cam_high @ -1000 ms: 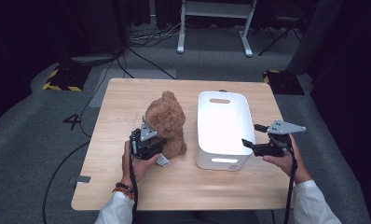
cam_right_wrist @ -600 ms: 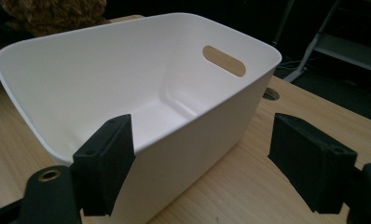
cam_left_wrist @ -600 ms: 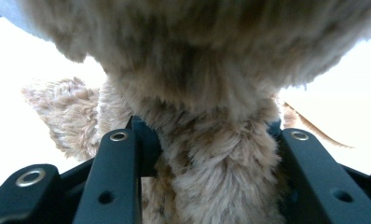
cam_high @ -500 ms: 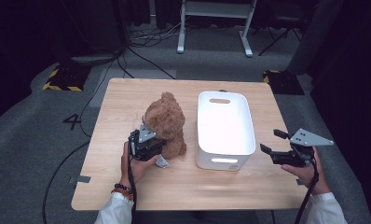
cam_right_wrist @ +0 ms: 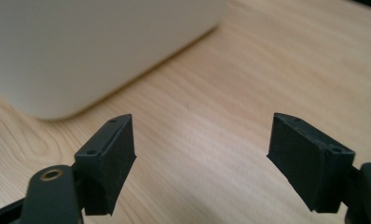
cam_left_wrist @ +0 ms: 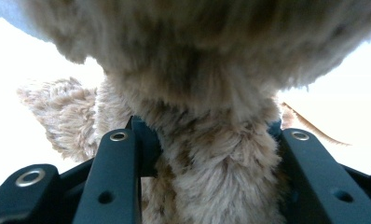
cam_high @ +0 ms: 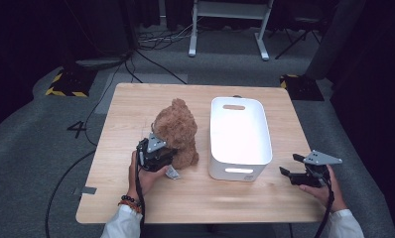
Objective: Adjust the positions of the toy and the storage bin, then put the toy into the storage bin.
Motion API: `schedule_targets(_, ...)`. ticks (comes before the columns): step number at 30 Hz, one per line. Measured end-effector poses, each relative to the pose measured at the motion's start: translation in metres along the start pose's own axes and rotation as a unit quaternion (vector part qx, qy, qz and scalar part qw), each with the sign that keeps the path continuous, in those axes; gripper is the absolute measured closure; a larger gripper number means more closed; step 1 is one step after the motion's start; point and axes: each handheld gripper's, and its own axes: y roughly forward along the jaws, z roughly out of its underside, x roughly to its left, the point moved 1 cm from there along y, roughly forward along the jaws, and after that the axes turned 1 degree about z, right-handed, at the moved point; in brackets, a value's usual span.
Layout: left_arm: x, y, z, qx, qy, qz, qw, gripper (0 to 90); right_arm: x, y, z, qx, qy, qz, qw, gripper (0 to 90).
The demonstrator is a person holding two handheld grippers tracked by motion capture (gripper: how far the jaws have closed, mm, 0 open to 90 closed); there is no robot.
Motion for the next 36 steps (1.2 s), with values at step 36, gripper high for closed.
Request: schedule_targets(36, -0.001, -0.002, 0.006, -0.019, -0.012, 0.009, 0.9997, 60.0, -0.007, 0.006, 0.040, 0.045, 0.046, -0.014, 0.9978, 17.4)
